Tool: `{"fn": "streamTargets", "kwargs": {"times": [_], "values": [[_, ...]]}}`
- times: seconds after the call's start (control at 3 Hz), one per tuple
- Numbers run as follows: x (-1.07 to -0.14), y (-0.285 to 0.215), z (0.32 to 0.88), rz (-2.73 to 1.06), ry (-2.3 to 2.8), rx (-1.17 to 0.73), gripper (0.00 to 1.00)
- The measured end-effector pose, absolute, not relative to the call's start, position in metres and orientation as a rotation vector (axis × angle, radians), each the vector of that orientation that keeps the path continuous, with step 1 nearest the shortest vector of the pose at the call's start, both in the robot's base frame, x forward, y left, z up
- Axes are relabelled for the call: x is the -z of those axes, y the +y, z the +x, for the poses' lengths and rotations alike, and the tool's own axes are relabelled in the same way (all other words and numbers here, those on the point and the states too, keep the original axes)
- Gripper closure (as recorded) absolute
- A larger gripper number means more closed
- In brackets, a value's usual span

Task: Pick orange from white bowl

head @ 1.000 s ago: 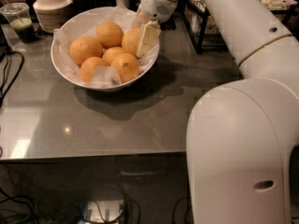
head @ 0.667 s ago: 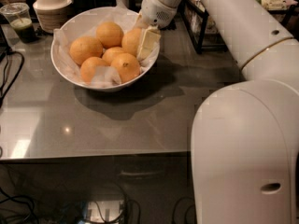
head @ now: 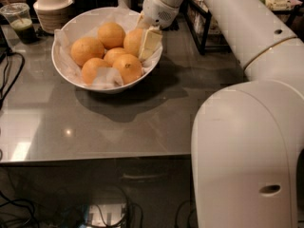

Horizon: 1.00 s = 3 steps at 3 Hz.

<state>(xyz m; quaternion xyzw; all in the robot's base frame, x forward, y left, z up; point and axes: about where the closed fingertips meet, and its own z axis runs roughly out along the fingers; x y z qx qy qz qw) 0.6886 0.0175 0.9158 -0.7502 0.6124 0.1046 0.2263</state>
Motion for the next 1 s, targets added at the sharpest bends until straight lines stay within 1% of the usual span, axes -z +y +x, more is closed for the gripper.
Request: {"fn": "streamTargets", "kwargs": {"times": [0.67, 1.0], "values": [[-0.915, 0.02, 0.69, -2.068, 1.678, -0.29, 0.99], [-0.928, 0.016, 0.682, -1.999, 1.602, -0.309, 1.0]]}}
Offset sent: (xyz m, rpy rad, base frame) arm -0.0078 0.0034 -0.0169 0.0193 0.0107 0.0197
